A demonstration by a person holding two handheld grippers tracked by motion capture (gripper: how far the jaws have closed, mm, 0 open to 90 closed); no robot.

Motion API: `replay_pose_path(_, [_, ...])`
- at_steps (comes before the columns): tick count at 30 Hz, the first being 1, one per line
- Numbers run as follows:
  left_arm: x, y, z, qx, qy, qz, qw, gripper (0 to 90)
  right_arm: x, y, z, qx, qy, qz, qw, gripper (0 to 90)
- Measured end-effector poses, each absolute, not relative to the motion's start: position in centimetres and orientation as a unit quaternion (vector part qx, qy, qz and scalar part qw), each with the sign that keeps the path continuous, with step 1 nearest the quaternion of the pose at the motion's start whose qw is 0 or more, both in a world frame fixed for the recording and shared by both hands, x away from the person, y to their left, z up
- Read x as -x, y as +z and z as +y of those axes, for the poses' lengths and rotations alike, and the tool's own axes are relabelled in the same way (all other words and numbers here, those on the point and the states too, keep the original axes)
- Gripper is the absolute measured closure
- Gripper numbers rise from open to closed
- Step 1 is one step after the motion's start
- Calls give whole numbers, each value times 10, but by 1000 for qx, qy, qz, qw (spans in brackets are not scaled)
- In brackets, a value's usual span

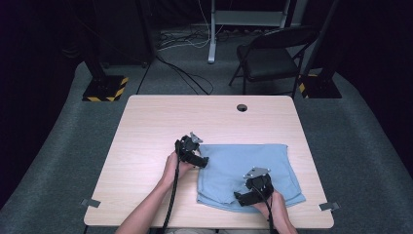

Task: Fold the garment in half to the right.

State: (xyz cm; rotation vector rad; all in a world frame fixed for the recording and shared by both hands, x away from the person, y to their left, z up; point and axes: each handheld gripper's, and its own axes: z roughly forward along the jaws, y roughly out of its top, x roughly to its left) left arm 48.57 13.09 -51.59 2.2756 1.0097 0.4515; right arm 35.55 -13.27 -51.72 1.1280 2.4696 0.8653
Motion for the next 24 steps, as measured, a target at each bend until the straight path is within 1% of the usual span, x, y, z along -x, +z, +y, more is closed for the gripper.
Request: replay_pose_path(24, [-489, -518, 118, -860, 148, 374, 315, 9, -352, -516, -149, -407, 290, 854, 146, 66])
